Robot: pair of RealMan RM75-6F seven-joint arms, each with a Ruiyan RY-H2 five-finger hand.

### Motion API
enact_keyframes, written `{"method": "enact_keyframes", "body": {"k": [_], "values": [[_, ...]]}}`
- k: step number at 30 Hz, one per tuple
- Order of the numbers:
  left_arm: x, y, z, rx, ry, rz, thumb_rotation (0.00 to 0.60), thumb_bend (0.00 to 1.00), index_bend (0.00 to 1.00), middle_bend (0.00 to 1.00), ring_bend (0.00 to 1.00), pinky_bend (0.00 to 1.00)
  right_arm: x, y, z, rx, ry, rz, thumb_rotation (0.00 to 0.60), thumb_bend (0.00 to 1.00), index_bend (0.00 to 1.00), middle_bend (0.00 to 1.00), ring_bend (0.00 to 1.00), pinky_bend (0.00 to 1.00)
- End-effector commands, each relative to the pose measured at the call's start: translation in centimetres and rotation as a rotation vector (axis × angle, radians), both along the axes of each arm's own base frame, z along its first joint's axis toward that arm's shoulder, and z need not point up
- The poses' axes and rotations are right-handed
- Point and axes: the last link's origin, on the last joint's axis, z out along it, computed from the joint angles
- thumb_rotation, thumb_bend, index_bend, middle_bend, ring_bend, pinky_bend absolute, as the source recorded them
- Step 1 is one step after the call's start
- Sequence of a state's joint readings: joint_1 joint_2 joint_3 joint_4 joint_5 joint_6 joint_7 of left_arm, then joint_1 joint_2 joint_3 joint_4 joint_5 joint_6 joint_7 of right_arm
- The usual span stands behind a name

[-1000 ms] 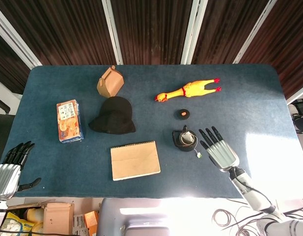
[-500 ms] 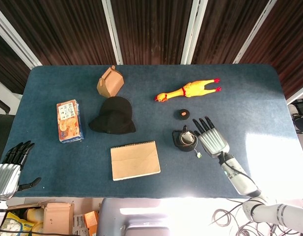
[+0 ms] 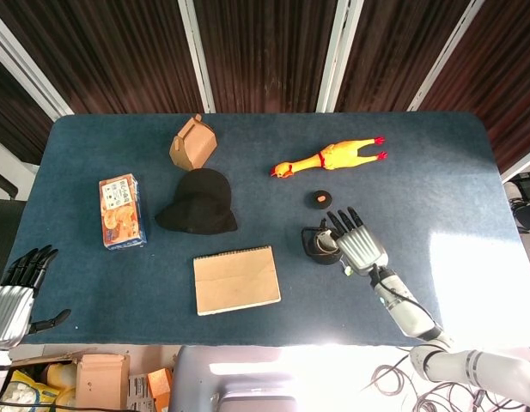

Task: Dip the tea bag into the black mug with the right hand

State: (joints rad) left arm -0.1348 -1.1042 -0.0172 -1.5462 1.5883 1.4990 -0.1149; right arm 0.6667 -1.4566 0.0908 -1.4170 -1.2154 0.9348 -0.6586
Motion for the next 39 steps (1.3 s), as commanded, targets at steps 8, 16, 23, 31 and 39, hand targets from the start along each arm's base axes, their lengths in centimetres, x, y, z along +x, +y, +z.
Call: {"method": "enact_keyframes", "body": {"k": [8, 16, 23, 31, 39], "values": [[0.0, -0.1, 0.2, 0.002, -0.007, -0.006, 0.600, 0.06, 0.00, 0.04, 0.00, 0.11, -0.4, 0.3, -1.2, 0.022, 0.010, -0.002, 0.600, 0.73, 0.37, 0.00, 0.00, 0.00], [0.0, -0.1, 0.2, 0.002, -0.008, -0.005, 0.600, 0.06, 0.00, 0.04, 0.00, 0.11, 0.0, 0.6, -1.3, 0.027, -0.006, 0.025, 0.600, 0.73, 0.36, 0.00, 0.00, 0.00], [0.0, -0.2, 0.2, 0.003, -0.010, -0.009, 0.600, 0.06, 0.00, 0.04, 0.00, 0.11, 0.0, 0.4, -2.0, 0.039, -0.001, 0.019, 0.600, 0.72, 0.36, 0.00, 0.00, 0.00], [0.0, -0.2, 0.3, 0.003, -0.011, -0.011, 0.600, 0.06, 0.00, 0.04, 0.00, 0.11, 0.1, 0.3, -2.9, 0.042, 0.020, 0.027, 0.600, 0.73, 0.36, 0.00, 0.00, 0.00], [0.0, -0.2, 0.3, 0.003, -0.013, -0.011, 0.600, 0.06, 0.00, 0.04, 0.00, 0.11, -0.1, 0.5, -2.3, 0.026, 0.012, 0.023, 0.600, 0.72, 0.36, 0.00, 0.00, 0.00]]}}
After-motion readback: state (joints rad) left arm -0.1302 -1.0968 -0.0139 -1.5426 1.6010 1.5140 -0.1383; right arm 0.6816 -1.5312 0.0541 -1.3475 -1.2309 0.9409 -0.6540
